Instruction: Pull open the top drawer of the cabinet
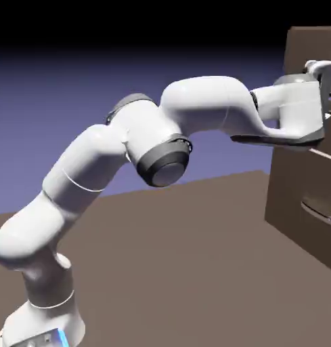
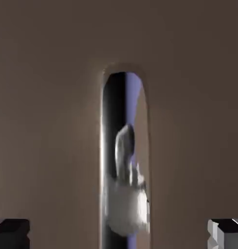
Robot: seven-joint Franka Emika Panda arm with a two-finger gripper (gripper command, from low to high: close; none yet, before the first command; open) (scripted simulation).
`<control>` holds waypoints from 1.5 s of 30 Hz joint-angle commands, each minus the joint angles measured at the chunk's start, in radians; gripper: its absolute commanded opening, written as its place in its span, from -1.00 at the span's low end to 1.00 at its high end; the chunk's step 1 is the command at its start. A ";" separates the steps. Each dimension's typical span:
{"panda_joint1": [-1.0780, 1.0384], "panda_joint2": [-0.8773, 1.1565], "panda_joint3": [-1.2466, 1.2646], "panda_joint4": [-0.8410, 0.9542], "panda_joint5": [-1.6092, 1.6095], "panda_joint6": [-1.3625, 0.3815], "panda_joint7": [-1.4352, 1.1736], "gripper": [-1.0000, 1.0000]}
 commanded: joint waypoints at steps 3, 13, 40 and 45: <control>0.003 0.003 -0.001 0.004 0.005 0.001 -0.006 -1.00; -0.284 -0.202 0.222 -0.358 -0.291 -0.088 0.347 -1.00; -1.260 -0.387 1.093 -0.909 -0.469 -0.175 0.655 -1.00; -1.440 -0.301 1.274 -1.028 -0.422 -0.203 0.567 -1.00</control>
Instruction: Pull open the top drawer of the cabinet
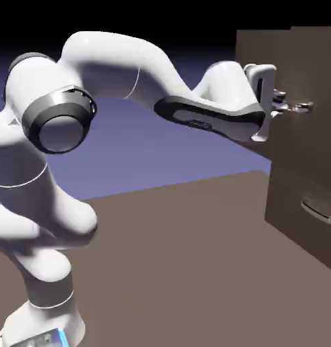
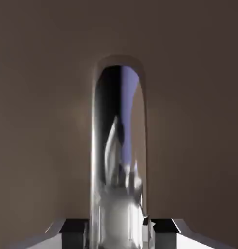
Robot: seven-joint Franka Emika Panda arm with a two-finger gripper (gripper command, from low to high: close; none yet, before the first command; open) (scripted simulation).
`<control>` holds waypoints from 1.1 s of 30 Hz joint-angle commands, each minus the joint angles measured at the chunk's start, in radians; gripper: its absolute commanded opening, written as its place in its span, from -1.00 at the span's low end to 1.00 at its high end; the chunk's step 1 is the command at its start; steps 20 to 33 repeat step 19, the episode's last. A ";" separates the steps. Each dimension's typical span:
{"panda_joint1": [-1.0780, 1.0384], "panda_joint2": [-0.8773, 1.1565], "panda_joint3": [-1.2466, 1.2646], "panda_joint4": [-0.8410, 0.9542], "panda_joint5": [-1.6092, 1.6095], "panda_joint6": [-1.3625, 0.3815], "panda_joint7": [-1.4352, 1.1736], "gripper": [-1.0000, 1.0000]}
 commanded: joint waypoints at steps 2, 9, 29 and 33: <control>-0.072 0.030 0.069 -0.046 0.011 -0.007 -0.019 -1.00; -0.280 -0.106 0.243 -0.001 -0.138 0.039 0.265 -1.00; -0.536 0.057 0.475 -0.192 -0.087 0.055 0.211 1.00; -0.536 0.057 0.475 -0.192 -0.087 0.055 0.211 1.00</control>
